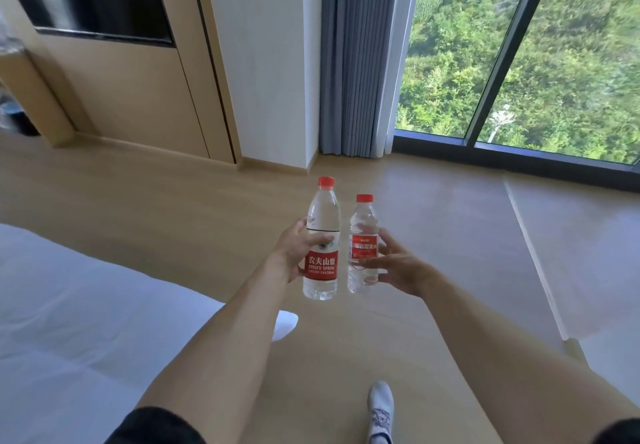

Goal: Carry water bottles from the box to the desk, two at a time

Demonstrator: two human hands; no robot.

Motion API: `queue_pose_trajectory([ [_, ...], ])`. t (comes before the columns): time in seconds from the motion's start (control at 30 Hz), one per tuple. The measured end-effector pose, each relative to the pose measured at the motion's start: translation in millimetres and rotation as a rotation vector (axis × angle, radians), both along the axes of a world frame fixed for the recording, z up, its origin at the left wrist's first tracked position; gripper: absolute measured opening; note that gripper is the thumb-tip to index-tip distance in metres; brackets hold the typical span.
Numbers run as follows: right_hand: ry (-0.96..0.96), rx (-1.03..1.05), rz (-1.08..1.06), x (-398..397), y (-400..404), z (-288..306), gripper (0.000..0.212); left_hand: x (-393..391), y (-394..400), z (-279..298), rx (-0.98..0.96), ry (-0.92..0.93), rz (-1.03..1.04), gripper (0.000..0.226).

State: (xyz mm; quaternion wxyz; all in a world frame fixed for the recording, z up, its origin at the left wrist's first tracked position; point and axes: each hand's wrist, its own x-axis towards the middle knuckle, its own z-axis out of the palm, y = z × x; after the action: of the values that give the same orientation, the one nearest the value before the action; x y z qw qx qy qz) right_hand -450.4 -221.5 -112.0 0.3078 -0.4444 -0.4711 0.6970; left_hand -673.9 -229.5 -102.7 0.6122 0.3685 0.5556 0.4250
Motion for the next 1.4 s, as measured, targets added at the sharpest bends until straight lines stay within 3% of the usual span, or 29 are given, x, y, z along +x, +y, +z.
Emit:
queue_pose_trajectory([
  [0.6, -0.010, -0.016, 0.313, -60.2, 355.4, -3.3, 0.074, -49.4, 280.0, -2.6, -0.050, 0.034, 0.298, 0.045],
  [0.83, -0.040, -0.007, 0.457, -109.4, 442.7, -5.0, 0.079, -85.8, 347.4, -5.6, -0.058, 0.024, 0.363, 0.059],
  [1.17, -0.100, 0.012, 0.564, -225.2, 576.7, -13.5, 0.082, -195.4, 476.4, -20.6, -0.037, 0.006, 0.429, 0.070],
  [1.4, -0.150, 0.017, 0.596, -334.5, 666.4, 1.5, 0.088, -303.0, 563.2, -14.5, -0.029, 0.011, 0.451, 0.057],
])
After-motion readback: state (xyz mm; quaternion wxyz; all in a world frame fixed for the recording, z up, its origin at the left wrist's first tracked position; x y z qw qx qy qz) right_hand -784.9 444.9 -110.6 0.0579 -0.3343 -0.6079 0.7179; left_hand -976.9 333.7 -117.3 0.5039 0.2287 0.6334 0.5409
